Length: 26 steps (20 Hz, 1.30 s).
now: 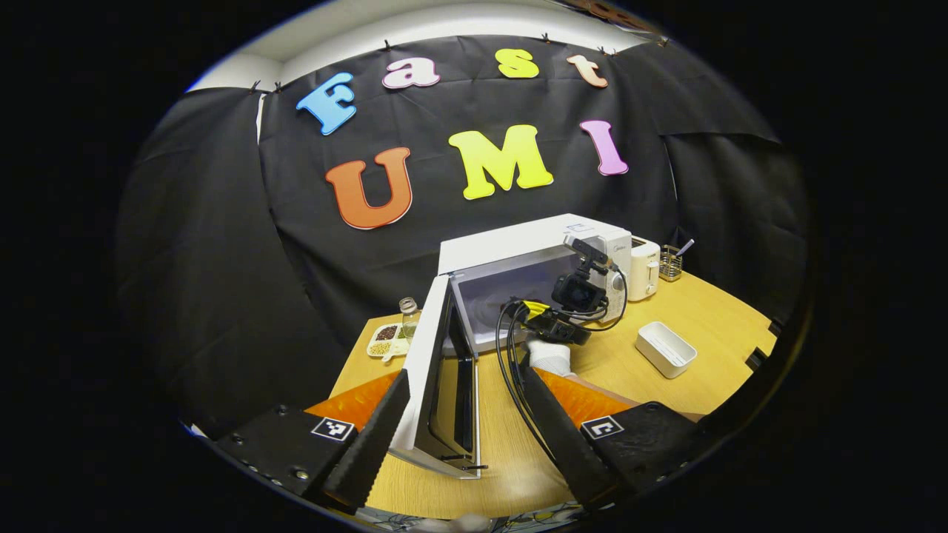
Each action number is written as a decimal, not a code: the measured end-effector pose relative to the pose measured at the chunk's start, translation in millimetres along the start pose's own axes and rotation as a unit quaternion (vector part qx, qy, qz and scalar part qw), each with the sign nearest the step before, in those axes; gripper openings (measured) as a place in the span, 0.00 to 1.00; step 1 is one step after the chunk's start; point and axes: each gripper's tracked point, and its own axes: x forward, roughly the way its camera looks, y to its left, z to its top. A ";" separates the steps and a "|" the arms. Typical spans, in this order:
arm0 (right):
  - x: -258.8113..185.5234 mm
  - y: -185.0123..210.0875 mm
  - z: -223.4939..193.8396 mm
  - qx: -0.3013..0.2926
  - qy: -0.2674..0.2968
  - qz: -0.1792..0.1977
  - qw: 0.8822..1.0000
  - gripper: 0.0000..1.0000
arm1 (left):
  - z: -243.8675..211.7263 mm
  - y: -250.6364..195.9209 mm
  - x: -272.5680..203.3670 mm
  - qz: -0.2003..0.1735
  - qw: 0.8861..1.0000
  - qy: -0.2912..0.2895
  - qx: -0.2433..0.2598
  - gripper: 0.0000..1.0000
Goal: Open the microwave oven with the left hand, put the food in, and close the microwave oven.
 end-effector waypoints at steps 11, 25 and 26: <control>-34.4 -16.7 13.6 -0.043 0.009 0.008 0.999 0.84 | 12.3 -1.6 4.0 0.004 1.000 -0.015 -0.009 0.95; -211.3 -92.3 151.8 -0.216 0.015 0.025 0.976 1.00 | 33.1 46.1 -15.1 0.051 0.995 -0.074 -0.046 0.95; -227.0 -99.6 164.1 -0.227 0.015 0.021 0.974 0.90 | 34.4 56.5 -17.5 0.063 0.994 -0.080 -0.046 0.95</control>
